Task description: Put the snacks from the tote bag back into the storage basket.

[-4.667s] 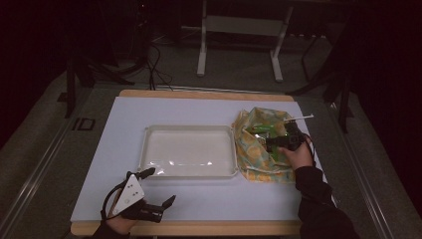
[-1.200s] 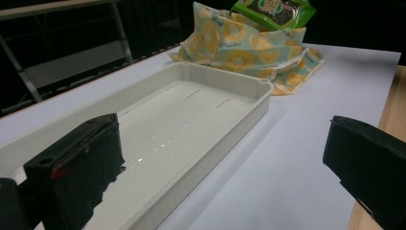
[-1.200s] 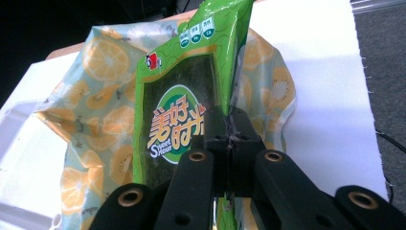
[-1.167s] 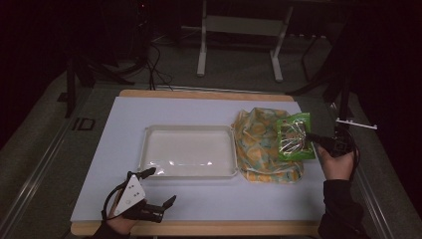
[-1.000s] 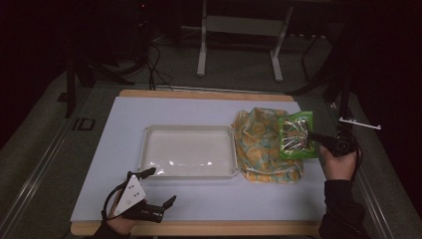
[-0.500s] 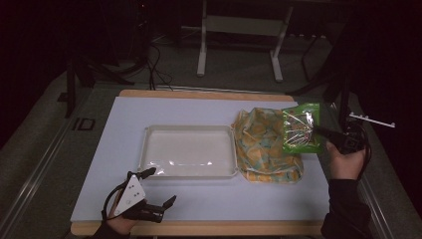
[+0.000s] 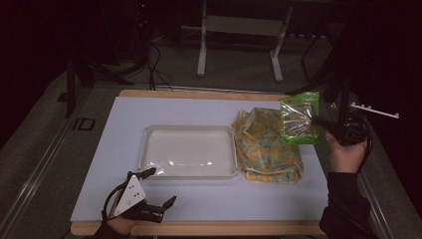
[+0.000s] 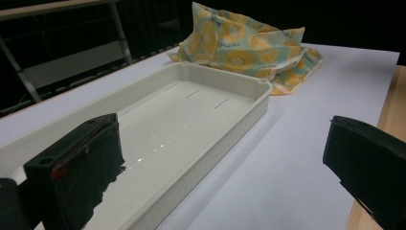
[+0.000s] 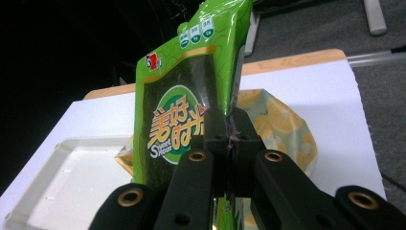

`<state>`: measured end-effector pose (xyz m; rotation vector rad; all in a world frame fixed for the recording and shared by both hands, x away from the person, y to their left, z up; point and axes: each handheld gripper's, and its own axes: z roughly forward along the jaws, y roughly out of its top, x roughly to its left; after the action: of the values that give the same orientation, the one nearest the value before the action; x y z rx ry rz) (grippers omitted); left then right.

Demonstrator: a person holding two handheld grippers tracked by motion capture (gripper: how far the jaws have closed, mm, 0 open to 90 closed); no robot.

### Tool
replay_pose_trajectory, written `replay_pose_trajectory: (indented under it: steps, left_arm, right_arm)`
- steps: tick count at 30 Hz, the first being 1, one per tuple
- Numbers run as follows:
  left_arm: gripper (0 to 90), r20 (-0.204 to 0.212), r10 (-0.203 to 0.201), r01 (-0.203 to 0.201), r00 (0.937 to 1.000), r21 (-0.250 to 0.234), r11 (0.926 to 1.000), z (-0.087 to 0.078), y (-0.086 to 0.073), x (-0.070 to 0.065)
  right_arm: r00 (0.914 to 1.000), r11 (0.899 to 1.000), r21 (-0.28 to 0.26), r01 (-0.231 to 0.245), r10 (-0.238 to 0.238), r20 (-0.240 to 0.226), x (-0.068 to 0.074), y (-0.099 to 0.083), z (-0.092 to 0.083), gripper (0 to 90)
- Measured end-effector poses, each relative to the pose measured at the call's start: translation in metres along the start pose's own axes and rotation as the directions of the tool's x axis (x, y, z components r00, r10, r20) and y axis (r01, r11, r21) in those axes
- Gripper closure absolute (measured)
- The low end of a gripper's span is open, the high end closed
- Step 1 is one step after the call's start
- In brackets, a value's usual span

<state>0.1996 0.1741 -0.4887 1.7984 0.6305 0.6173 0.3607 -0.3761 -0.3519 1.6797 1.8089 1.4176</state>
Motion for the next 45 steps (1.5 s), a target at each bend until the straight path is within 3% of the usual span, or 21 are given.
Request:
replay_pose_trajectory:
  steps: [23,33,45]
  left_arm:
    - [0.4,0.001,0.000,0.000,1.0000,-0.002,1.0000,0.000,0.000,0.000]
    - [0.4,0.002,0.005,-0.005,1.0000,0.002,1.0000,0.000,0.000,0.000]
    - [0.3,0.005,0.010,-0.010,0.9999,0.002,1.0000,0.000,0.000,-0.001]
  right_arm:
    - [0.9940,0.998,-0.046,0.053,-0.057,-0.093,0.057,0.023,0.009,88.6]
    - [0.9895,0.997,-0.050,0.065,-0.071,-0.126,0.081,0.019,0.026,88.6]
    - [0.9814,0.995,-0.019,0.098,-0.100,-0.164,0.106,0.011,0.048,88.7]
